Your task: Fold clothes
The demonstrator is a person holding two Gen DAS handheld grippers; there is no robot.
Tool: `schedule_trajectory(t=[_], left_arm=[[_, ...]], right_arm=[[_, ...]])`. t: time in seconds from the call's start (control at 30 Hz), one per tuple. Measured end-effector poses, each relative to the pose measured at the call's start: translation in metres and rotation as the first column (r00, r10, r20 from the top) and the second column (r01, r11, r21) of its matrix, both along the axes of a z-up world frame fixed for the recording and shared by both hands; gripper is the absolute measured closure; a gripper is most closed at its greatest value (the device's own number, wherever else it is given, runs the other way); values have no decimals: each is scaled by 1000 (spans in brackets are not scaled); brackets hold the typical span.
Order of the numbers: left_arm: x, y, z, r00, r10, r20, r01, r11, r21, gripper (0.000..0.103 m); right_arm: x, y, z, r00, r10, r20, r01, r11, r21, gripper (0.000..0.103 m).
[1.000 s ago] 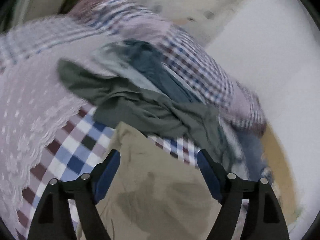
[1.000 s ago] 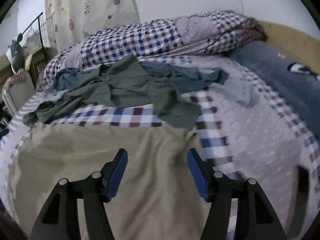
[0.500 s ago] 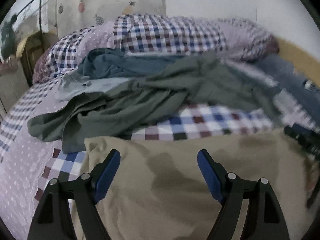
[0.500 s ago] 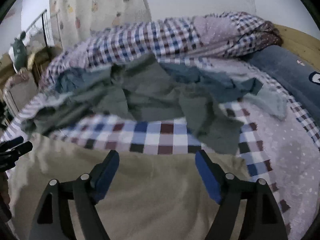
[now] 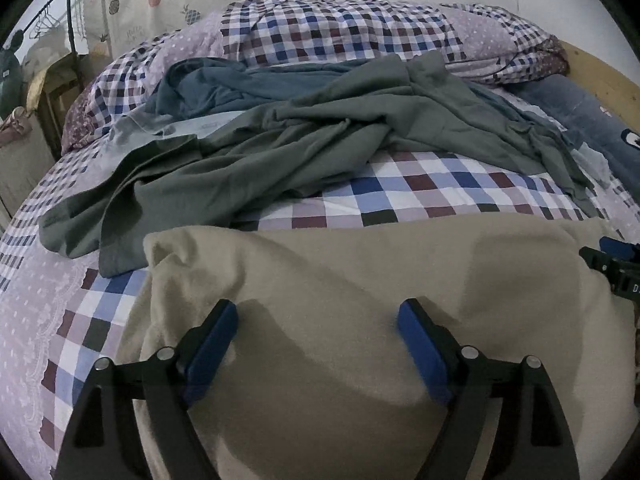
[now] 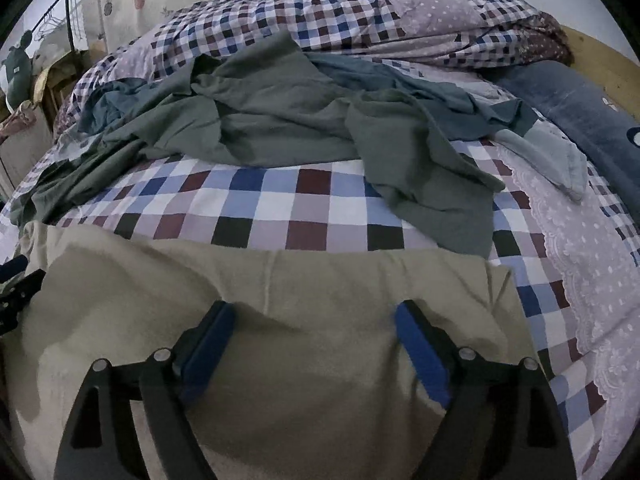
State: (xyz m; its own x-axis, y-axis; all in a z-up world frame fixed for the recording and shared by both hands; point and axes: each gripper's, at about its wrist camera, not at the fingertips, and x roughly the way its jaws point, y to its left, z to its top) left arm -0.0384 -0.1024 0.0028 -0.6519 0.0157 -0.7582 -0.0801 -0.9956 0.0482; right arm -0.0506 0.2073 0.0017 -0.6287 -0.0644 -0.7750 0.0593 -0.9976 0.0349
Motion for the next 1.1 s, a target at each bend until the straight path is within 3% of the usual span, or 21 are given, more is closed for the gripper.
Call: schedule_trajectory(t=[0.37, 0.67, 0.87, 1.1], left_arm=[[23, -7, 8, 1000, 18, -3, -18, 1000, 2, 16], [104, -63, 34, 993, 113, -17, -113, 993, 18, 16], [174, -120, 29, 959, 276, 60, -282, 946, 163, 16], [232, -151, 11, 909, 391, 142, -415, 872, 260, 16]], right_arm=[[1, -1, 0, 1000, 0, -9, 0, 1000, 11, 14], [16, -9, 12, 995, -35, -95, 46, 992, 115, 12], [44, -17, 34, 982, -54, -183, 83, 984, 155, 12], [87, -53, 64, 963, 60, -264, 4, 972, 236, 12]])
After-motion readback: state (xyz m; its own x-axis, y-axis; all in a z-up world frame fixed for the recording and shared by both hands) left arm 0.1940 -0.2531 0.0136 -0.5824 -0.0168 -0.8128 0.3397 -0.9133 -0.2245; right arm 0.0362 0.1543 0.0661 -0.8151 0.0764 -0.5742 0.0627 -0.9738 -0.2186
